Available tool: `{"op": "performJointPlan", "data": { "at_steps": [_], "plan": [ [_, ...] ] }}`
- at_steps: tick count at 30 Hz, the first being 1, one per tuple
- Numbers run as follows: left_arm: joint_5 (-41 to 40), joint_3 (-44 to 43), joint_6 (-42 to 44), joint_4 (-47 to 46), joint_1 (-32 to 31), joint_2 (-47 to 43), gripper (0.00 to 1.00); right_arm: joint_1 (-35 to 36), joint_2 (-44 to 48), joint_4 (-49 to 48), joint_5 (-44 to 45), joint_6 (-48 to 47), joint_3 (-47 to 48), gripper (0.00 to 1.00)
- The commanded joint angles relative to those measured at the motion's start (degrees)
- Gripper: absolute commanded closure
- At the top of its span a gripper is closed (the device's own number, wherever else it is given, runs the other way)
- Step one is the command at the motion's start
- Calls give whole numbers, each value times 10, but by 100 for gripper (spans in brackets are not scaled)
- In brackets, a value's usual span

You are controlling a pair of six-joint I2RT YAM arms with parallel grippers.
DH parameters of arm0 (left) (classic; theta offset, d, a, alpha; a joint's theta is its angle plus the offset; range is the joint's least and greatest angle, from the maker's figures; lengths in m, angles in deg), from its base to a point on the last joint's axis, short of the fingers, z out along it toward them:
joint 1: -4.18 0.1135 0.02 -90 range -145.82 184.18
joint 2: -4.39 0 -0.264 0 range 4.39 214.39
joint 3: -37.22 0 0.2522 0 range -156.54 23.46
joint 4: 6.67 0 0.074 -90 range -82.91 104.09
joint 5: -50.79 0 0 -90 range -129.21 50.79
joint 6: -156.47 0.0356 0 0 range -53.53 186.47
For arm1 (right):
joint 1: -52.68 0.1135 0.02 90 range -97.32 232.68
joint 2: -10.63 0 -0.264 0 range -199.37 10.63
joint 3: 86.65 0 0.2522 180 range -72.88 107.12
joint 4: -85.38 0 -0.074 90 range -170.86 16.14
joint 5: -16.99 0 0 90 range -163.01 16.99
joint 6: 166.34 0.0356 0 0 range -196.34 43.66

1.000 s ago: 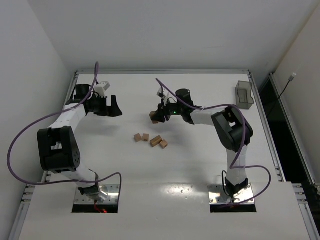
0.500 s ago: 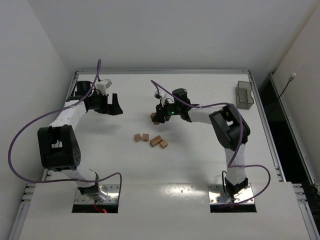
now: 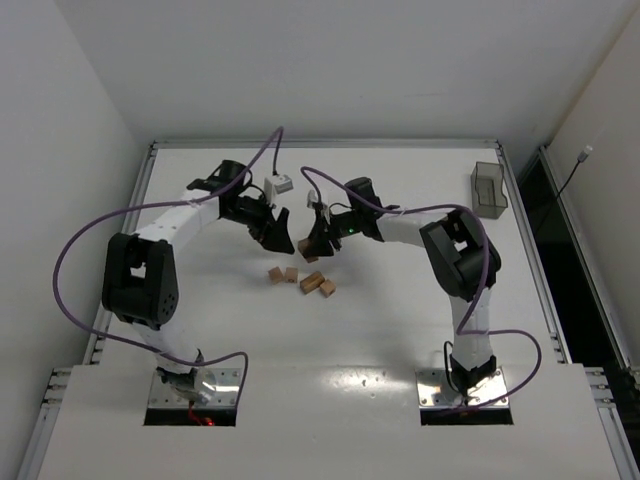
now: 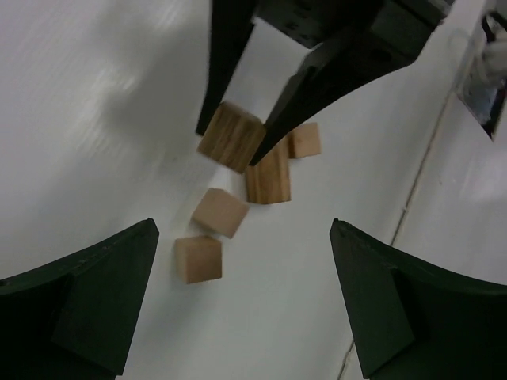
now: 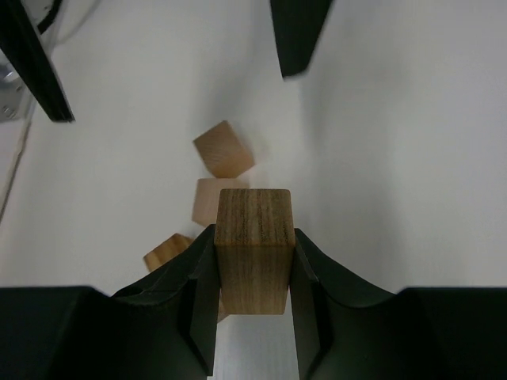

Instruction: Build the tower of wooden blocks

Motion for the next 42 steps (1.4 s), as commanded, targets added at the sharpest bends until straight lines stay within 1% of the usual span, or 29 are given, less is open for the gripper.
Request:
{"op": "performJointPlan", "data": {
  "at_steps": [1, 2, 3, 5, 8, 11, 16, 19, 20, 22, 25, 35, 40, 42],
  "plan": [
    [51, -41, 84, 61, -37, 12, 14, -3, 22, 89, -138, -164, 40, 100],
    [51, -41, 89, 66, -42, 12, 17, -3, 22, 111, -149, -184, 55, 100],
    [51, -41, 96, 72, -48, 12, 17, -3, 22, 156, -157, -224, 62, 100],
    [46, -41, 103, 72, -61, 12, 20, -8, 28, 184, -180, -249, 74, 100],
    [39, -41, 110, 66, -66, -2, 20, -8, 28, 244, -213, -300, 90, 100],
    [28, -29, 102, 41, -66, -19, 22, -8, 38, 290, -236, -332, 95, 100],
    [-10, -17, 87, 2, -78, -39, 28, -8, 44, 340, -264, -344, 107, 100],
    [-32, -4, 72, -29, -90, -57, 30, -8, 20, 372, -276, -344, 142, 100],
    [-38, -4, 66, -43, -90, -67, 30, -8, 13, 400, -284, -352, 152, 100],
    [-48, 10, 66, -49, -105, -75, 32, -8, -6, 437, -293, -363, 175, 100],
    [-59, 15, 66, -54, -117, -81, 32, -8, -21, 462, -305, -375, 196, 100],
    [-44, 15, 66, -54, -117, -81, 37, -19, -57, 570, -323, -459, 238, 100],
    [-31, 10, 66, -54, -117, -70, 38, -19, -84, 690, -340, -550, 286, 100],
    [-20, 3, 66, -49, -117, -70, 38, -24, -92, 703, -347, -562, 294, 100]
  ]
}}
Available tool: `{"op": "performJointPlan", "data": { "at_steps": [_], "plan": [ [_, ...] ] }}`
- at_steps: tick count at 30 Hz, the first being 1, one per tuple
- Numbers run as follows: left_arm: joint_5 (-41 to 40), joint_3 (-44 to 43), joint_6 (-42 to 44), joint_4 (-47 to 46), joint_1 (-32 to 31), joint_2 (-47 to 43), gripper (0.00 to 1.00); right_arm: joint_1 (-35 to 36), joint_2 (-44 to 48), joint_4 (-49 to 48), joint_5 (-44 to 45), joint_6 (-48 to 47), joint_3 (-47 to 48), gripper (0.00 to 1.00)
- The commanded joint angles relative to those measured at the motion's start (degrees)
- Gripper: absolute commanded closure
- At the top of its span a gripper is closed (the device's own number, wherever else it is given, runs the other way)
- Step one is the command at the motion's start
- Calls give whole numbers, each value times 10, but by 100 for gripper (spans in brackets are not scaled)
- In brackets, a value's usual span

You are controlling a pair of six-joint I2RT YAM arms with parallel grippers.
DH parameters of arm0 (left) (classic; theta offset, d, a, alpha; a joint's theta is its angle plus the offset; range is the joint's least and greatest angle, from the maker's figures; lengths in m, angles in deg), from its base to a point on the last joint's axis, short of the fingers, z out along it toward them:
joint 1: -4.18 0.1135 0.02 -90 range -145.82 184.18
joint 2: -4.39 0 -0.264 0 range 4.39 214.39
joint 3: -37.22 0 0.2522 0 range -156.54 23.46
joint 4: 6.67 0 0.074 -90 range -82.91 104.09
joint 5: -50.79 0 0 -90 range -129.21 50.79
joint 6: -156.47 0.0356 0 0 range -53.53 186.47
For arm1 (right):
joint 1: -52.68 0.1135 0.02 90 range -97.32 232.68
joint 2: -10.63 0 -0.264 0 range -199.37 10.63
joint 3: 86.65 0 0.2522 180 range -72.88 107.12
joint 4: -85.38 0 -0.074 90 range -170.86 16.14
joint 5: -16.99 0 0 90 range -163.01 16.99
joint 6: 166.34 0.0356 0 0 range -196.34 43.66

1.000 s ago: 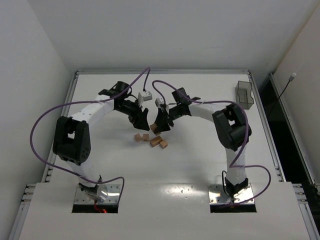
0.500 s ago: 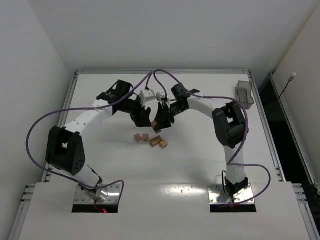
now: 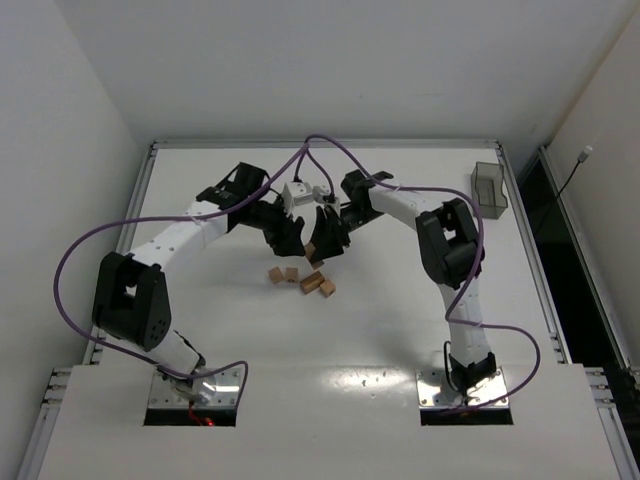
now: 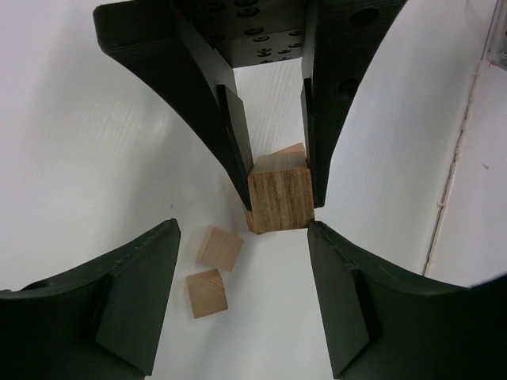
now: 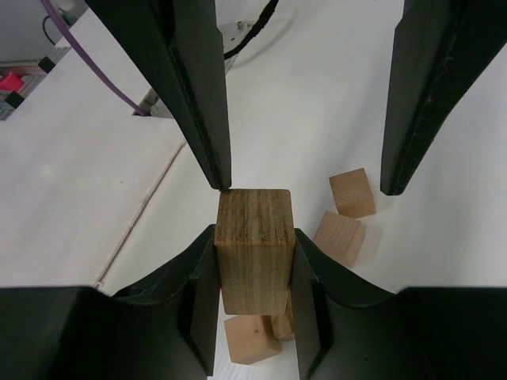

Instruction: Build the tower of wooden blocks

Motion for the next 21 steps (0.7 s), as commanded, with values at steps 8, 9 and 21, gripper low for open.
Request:
{"op": "performJointPlan", "data": {
  "at_steps": [8, 9, 21],
  "plan": [
    [43, -1, -29, -37, 1, -14, 30, -16, -11, 127, -113, -154, 44, 100],
    [43, -1, -29, -37, 7, -14, 29, -16, -11, 132, -113, -154, 44, 100],
    [90, 4, -55, -66, 24, -24, 29, -16, -18, 170, -113, -188, 63, 100]
  ]
}}
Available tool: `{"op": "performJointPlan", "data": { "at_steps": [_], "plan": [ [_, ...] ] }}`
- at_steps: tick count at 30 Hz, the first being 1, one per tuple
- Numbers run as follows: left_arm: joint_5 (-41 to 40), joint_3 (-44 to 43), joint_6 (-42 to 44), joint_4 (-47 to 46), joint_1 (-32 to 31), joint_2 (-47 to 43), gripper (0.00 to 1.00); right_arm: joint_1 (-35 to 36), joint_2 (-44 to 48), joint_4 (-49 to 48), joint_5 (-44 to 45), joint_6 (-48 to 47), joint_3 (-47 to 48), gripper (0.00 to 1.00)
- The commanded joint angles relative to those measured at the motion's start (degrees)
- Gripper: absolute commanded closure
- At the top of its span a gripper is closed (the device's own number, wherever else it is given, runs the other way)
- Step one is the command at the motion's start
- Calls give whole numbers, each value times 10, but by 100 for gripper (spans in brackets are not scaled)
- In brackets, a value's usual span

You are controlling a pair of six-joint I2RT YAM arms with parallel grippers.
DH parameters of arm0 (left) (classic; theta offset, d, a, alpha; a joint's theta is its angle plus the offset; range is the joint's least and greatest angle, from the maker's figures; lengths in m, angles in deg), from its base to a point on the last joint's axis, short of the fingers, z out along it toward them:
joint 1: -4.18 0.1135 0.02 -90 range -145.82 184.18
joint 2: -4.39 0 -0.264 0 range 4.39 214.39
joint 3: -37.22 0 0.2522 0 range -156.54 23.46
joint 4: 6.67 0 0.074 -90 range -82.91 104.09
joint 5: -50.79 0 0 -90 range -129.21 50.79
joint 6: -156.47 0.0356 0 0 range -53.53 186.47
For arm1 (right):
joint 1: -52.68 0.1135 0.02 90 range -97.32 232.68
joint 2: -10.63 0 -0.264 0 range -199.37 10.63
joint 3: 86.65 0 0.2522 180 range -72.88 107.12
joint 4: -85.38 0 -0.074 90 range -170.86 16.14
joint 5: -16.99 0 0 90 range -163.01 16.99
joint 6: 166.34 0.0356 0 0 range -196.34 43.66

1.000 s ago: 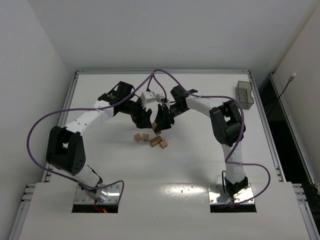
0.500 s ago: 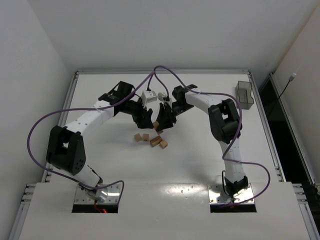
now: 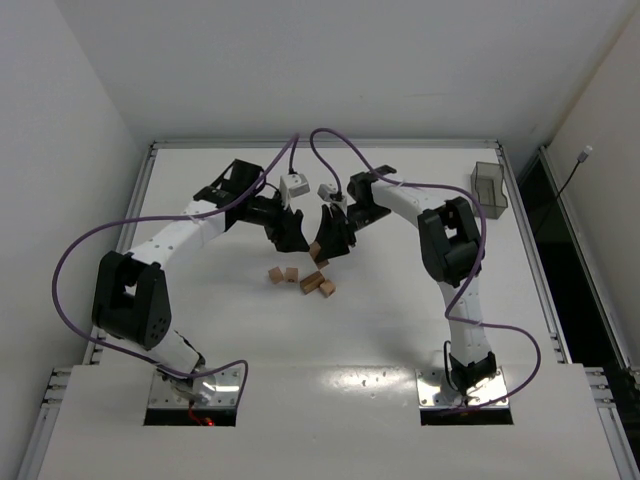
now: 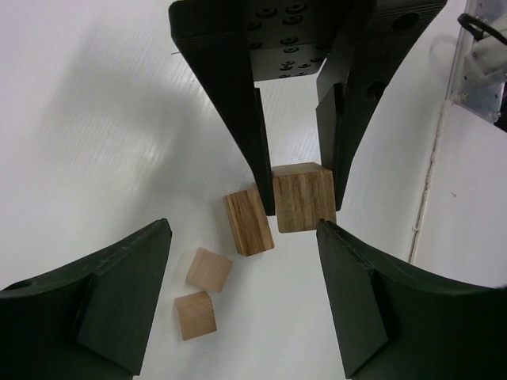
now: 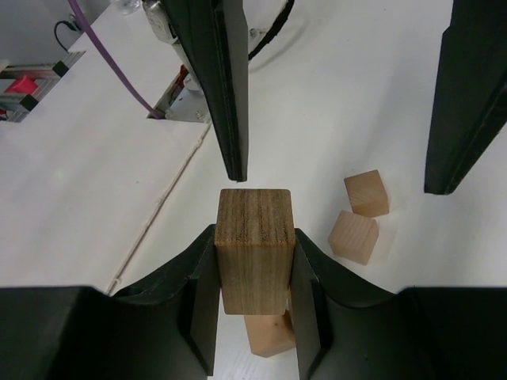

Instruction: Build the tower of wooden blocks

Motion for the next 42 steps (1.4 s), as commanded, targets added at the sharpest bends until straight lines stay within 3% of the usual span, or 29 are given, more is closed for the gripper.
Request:
{"op": "performJointPlan", "data": {
  "at_steps": [1, 17, 23, 30, 42],
  "plan": [
    [46, 2, -9, -22, 8, -26, 29, -7, -7, 12, -102, -44, 39, 100],
    [62, 2, -14, -22, 8, -21, 37, -7, -35, 41, -102, -54, 69, 100],
    [62, 2, -14, -22, 8, -16, 37, -7, -40, 46, -102, -59, 74, 100],
    [57, 7, -25, -34, 8, -10, 28, -7, -40, 58, -102, -70, 90, 100],
    [50, 7, -36, -39, 8, 0, 32, -7, -51, 76, -102, -75, 105, 100]
  ]
}}
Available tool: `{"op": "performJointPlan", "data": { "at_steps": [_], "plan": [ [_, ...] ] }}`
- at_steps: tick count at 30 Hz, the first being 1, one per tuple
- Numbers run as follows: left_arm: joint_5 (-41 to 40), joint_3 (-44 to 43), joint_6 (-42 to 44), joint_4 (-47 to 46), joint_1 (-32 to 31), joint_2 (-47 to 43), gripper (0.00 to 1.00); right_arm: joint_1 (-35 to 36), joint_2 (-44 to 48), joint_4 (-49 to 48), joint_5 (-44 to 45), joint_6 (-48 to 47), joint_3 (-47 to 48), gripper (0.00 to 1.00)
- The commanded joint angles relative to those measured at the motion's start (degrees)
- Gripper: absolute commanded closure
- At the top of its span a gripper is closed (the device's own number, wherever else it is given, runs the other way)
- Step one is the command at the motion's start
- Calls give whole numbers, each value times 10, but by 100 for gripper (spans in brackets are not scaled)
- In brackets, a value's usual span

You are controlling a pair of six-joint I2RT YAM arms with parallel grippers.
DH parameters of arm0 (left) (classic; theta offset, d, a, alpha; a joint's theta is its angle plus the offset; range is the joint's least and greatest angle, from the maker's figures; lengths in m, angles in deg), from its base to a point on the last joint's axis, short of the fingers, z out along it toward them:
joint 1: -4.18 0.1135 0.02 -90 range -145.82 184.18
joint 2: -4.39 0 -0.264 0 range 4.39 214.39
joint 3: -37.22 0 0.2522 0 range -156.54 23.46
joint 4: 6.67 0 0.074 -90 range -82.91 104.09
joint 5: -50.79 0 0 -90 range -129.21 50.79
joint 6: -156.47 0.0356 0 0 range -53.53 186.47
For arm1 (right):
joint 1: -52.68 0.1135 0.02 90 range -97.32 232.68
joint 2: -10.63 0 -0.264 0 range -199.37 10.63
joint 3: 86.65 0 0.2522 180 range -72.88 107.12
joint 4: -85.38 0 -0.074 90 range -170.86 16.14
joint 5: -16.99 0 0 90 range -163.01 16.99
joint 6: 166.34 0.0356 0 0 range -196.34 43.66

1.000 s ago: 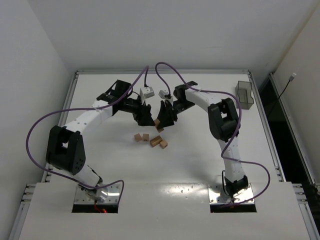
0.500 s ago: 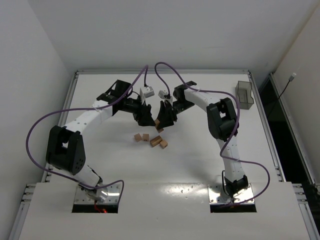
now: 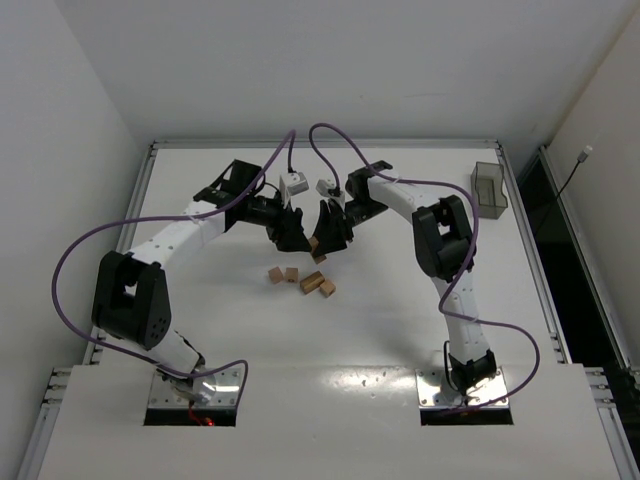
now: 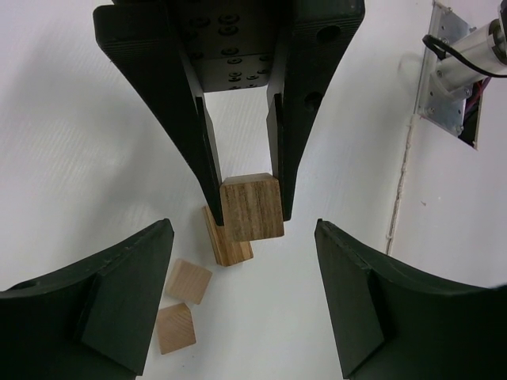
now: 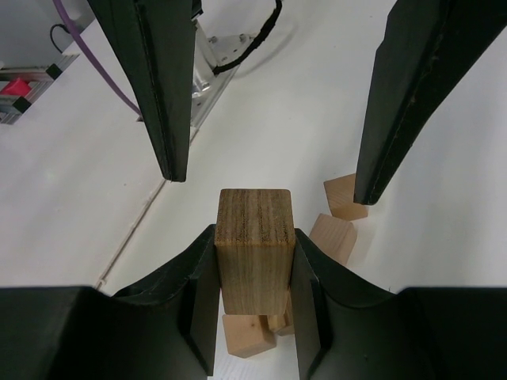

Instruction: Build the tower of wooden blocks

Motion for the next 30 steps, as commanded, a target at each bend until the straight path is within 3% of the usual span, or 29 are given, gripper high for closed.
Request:
{"op": "performJointPlan", "data": {
  "at_steps": [1, 30],
  "plan": [
    [12, 1, 2, -23, 5, 0, 32, -3, 0, 13, -97, -34, 26, 100],
    [-5, 12, 2, -28, 0, 22, 40, -3, 0, 29, -97, -45, 31, 100]
  ]
}}
